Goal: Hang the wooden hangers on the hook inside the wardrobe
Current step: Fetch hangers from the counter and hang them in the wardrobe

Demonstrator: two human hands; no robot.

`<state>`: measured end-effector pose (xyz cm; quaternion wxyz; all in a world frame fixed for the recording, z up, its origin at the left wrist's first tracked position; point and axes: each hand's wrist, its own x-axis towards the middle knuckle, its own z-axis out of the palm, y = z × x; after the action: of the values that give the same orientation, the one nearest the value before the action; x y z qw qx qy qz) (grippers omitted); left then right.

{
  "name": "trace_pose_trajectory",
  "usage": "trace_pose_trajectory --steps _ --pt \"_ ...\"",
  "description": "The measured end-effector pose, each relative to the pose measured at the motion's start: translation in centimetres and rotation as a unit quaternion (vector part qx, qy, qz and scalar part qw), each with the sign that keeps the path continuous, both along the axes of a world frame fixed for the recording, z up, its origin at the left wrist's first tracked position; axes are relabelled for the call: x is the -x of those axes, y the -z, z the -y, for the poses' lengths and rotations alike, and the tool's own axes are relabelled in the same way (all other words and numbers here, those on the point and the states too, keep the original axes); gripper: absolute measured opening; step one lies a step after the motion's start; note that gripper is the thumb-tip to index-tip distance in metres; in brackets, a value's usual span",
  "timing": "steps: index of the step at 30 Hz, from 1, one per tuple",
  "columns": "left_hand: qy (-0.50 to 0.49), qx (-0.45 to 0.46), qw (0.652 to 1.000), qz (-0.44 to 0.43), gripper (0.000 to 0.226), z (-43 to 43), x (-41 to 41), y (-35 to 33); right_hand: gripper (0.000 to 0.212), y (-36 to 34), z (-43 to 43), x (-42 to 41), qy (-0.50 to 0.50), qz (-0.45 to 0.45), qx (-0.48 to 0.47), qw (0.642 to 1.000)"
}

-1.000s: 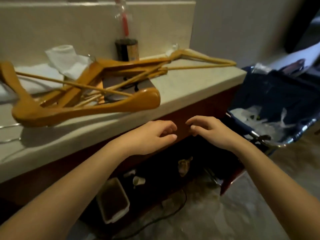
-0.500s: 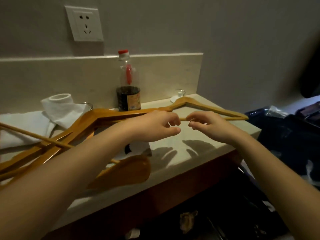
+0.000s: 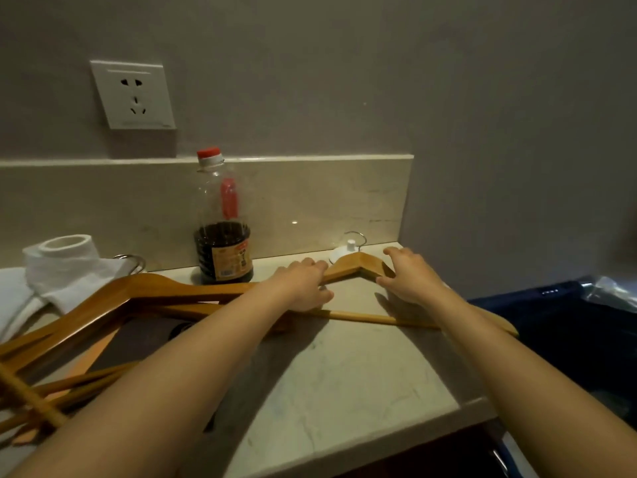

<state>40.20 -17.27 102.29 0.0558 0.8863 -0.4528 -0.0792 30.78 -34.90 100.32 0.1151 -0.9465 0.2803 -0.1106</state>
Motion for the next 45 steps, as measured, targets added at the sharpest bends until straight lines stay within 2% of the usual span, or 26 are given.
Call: trace_pose_trajectory --steps 3,6,9,14,20,24,26,29,33,36,40,45 --pt "-0.019 0.011 0.999 -0.032 0.052 0.5 -0.7 0.4 0.061 1.0 1.5 -1.6 -0.004 -0.008 -0.006 1.000" --pt "-0.029 0.019 0.999 -0.041 0.047 0.6 -0.8 0.8 0.046 1.8 2.0 -2.3 -0.018 -0.018 0.011 1.000" --pt "-0.031 0.030 0.998 -0.039 0.045 0.8 -0.6 1.0 0.033 2.0 2.5 -2.2 -0.025 0.015 0.009 1.000" --pt "-0.024 0.079 0.996 -0.024 0.057 1.3 -0.4 1.2 0.042 0.9 3.6 -0.9 -0.011 0.101 -0.005 0.995" --pt "-0.010 0.144 0.987 0.064 0.062 3.2 0.7 -0.5 0.045 -1.0 4.9 1.4 0.014 0.185 -0.016 0.983" --pt "0.000 0.183 0.969 0.165 0.058 4.7 1.6 -3.5 0.043 -2.8 5.4 2.6 0.031 0.252 -0.041 0.966" --pt "-0.001 0.197 0.962 0.187 0.053 4.7 1.7 -5.0 0.044 -3.6 5.2 3.0 0.026 0.269 -0.046 0.962" --pt "0.001 0.209 0.969 0.131 0.041 3.8 2.0 -7.1 0.052 -4.8 3.9 3.1 -0.018 0.285 -0.052 0.957" --pt "-0.026 0.248 0.967 -0.057 0.034 0.9 2.1 -9.7 0.060 -6.2 1.1 2.7 -0.078 0.303 -0.055 0.948" --pt "-0.037 0.250 0.958 -0.137 0.028 -2.3 2.2 -10.8 0.061 -7.1 -1.4 2.1 -0.124 0.307 -0.050 0.942" --pt "-0.048 0.246 0.954 -0.165 0.023 -6.4 2.2 -11.2 0.061 -8.0 -5.0 0.9 -0.175 0.308 -0.035 0.935" --pt "-0.080 0.318 0.934 -0.145 0.019 -11.5 1.8 -10.9 0.063 -9.2 -9.8 -0.8 -0.210 0.312 -0.032 0.926"
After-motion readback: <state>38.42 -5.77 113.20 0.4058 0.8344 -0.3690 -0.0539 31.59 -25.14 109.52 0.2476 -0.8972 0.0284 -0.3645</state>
